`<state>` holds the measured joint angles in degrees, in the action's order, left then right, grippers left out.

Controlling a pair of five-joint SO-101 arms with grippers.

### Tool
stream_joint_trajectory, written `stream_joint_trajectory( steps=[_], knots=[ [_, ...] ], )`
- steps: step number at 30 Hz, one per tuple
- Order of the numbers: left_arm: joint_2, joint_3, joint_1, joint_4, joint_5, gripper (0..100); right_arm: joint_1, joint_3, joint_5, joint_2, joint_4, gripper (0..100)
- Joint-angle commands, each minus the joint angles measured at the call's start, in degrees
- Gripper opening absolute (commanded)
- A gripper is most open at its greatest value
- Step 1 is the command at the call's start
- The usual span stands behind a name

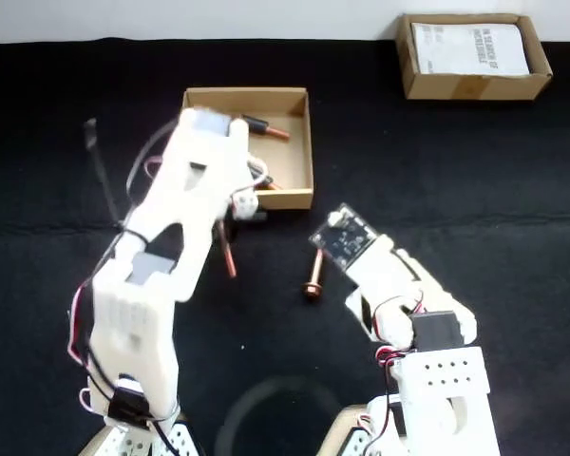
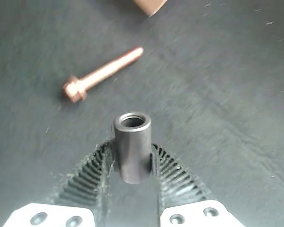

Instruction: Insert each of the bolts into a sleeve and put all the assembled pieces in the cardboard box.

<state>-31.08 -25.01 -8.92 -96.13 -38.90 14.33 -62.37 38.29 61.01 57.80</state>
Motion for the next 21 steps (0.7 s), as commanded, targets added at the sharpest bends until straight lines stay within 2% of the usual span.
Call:
stream_joint_trajectory(
  steps=[1,11,16,21],
  knots=[
    [12.35,-3.47,-2.59,-3.08,0.35,1,1.63,4.79,-13.19,1.63,-2.86,0.6],
    [38.81,-3.3,-3.12,-3.6,7.82,1,4.44,10.77,-42.9,8.22,-3.21,0.6],
    [47.34,1.71,-3.3,-3.34,10.64,1,10.95,6.55,-45.8,16.4,-3.12,0.6],
    [55.96,13.49,-3.12,-3.34,11.08,1,16.22,-0.4,-45.54,26.59,-3.12,0.6]
  ],
)
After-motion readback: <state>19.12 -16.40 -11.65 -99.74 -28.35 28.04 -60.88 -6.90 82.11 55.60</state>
